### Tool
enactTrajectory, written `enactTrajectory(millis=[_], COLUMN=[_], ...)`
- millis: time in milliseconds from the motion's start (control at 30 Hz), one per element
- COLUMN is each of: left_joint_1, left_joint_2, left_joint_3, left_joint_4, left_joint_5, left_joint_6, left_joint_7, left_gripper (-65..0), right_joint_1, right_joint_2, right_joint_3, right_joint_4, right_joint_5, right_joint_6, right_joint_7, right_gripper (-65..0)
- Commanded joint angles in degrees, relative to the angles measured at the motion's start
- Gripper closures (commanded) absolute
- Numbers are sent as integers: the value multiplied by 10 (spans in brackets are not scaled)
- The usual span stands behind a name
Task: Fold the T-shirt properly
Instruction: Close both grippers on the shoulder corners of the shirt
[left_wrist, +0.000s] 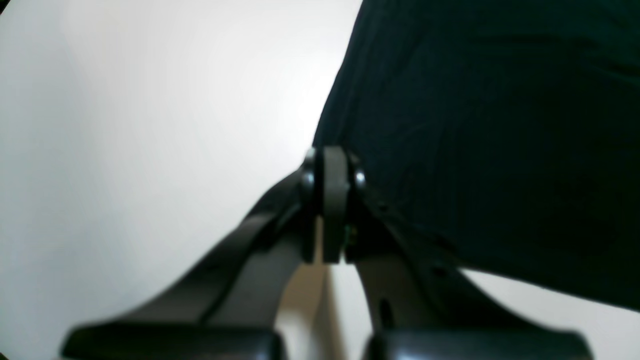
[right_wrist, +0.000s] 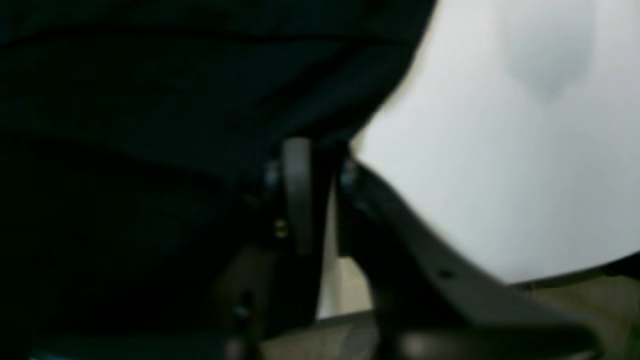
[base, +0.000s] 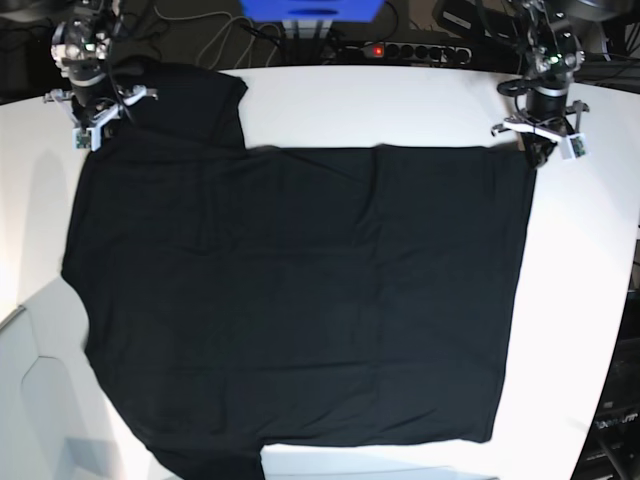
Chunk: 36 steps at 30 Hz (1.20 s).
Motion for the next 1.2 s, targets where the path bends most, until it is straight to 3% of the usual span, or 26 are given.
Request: enactTrajectory(millis=[0, 200, 633, 867, 967, 1033, 1167], left_joint_1=[3, 12, 35, 32, 32, 32, 32], left_joint_2=[-8, -8, -8, -6, -6, -6, -6], left_joint_3=[-4, -5, -19, -28, -28, -28, -28], left_joint_4=[9, 15, 85, 85, 85, 85, 85], left_joint_5=[-1, -4, -3, 0, 0, 0, 0], left_joint_6=[-2, -1, 0, 0, 0, 0, 0], left_joint_7=[-12, -12, -12, -12, -12, -12, -12], left_gripper=[-1, -1, -1, -1, -1, -1, -1], right_joint_1=[-6, -2, -1, -1, 0, 7, 16], right_joint_2=[4, 3, -3, -8, -11, -11, -11], right_joint_3=[2, 41, 42, 39, 41, 42, 42], right_joint_4=[0, 3, 112, 115, 115, 115, 115], right_joint_5=[-14, -12, -11, -11, -11, -11, -11], right_joint_6=[9, 11, 12, 13, 72, 111, 115], right_joint_7=[-24, -18, -17, -25, -51, -74, -92], right_gripper=[0, 0, 0, 0, 0, -41, -216])
